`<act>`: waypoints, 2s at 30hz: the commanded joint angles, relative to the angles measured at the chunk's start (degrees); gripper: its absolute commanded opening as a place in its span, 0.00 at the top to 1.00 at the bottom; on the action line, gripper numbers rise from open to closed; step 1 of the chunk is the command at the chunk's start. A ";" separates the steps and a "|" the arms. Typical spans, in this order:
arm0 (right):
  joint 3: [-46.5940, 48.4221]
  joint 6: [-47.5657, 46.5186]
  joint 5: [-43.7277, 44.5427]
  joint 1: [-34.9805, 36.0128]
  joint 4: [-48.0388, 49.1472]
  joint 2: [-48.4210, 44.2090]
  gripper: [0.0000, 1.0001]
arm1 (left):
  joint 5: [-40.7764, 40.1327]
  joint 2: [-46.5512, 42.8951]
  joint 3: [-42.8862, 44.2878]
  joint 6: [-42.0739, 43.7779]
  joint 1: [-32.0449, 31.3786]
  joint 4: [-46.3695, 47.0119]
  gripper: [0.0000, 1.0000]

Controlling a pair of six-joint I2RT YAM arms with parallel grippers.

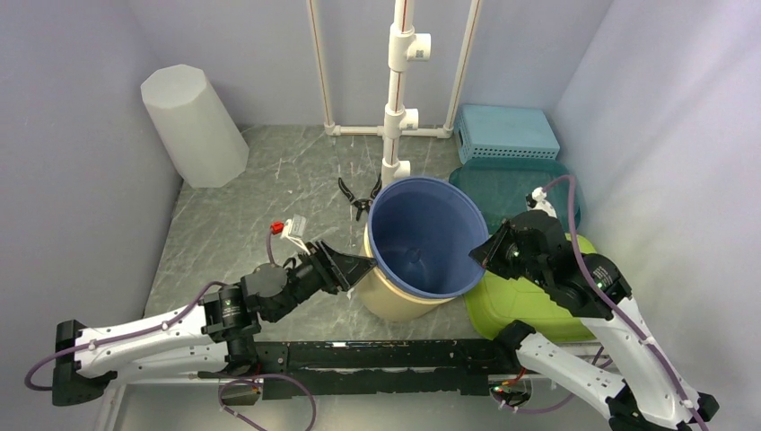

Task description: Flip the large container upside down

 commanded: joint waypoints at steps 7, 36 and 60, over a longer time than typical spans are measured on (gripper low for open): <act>4.46 1.84 -22.00 1.69 17.44 -2.69 1.00 | -6.70 7.15 7.45 -2.26 0.11 -11.41 0.39; 7.74 5.85 -30.92 1.71 24.64 -3.51 1.00 | -12.13 21.57 23.04 4.48 -6.39 -31.18 0.45; 17.23 -0.38 -19.54 1.84 9.69 -0.31 1.00 | -15.63 19.82 24.94 8.86 -12.23 -35.77 0.48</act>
